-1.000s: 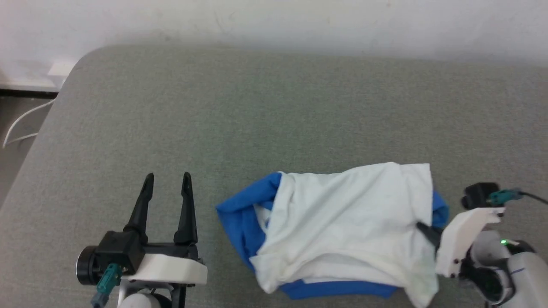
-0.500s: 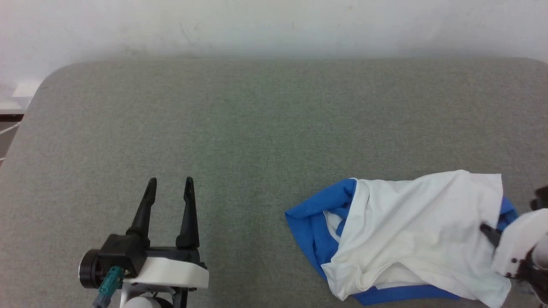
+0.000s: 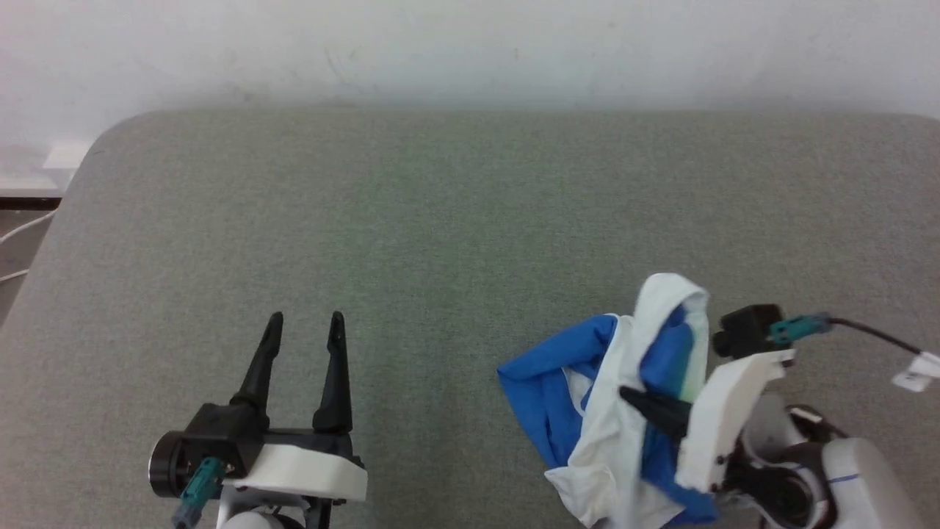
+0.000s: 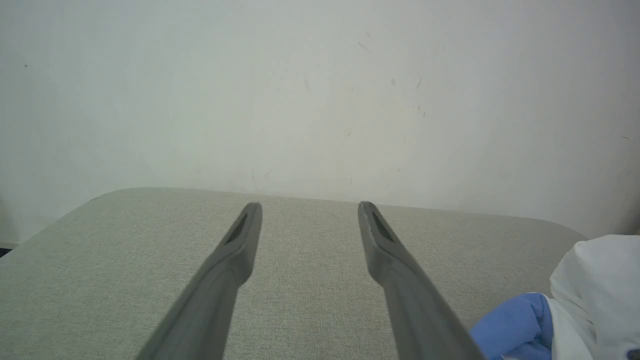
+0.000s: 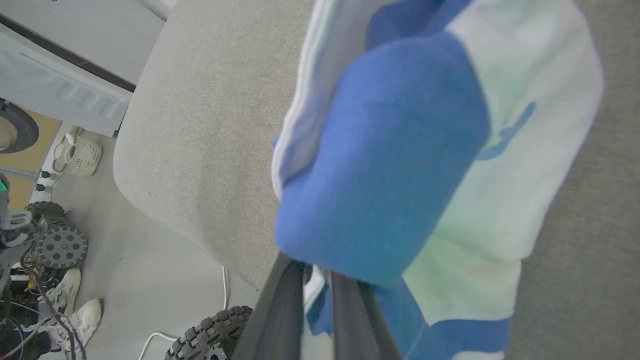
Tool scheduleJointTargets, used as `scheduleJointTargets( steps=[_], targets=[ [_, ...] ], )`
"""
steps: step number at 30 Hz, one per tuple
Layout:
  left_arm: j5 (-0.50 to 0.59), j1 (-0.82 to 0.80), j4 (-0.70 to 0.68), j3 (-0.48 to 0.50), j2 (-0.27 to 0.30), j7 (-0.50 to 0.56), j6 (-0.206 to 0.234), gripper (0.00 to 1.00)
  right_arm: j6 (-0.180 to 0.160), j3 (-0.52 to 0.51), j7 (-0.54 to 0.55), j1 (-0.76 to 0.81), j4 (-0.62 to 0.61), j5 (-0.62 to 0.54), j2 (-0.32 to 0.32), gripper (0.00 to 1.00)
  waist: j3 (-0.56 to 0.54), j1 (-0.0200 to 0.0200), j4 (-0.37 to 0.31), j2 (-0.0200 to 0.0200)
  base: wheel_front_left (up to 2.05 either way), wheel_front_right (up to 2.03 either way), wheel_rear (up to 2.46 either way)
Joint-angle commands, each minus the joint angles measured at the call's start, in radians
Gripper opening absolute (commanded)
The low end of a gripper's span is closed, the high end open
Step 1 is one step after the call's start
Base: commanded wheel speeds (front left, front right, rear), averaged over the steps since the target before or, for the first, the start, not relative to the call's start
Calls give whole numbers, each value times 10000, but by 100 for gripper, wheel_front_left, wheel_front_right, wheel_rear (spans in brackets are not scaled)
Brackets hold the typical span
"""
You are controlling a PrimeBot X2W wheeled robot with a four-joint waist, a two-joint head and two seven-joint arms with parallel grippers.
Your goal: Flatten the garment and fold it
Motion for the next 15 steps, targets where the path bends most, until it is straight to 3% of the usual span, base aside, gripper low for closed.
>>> scheduleJointTargets(
  steps=[1, 9, 10, 11, 12, 15],
  targets=[
    [-69, -96, 33, -36, -20, -47, -53, 100, -7, 165, -117, -75, 197, 29, 184, 0, -6, -1, 109, 0, 0, 0, 0],
    [-169, -169, 87, -247, -21, -47, 8, 100, -7, 1105, -1140, -483, 1537, -70, 704, 0, 125, -1, 368, 0, 0, 0, 0],
    [-178, -176, 95, -271, -21, -47, 15, 100, -7, 1222, -1291, -543, 1716, -82, 729, 7, 149, -1, 391, 0, 0, 0, 0],
    [-186, -185, 98, -293, -21, -47, 21, 100, -7, 1357, -1512, -626, 1832, -100, 747, 82, 184, -1, 410, 0, 0, 0, 0],
    [-194, -194, 104, -309, -21, -47, 29, 100, -7, 1439, -1769, -703, 1962, -96, 762, 100, 209, -1, 421, 0, 0, 0, 0],
    [-201, -207, 125, -328, -21, -47, 51, 100, -7, 1848, -2401, -925, 2200, -162, 755, 100, 262, -1, 432, 0, 0, 0, 0]
  ],
)
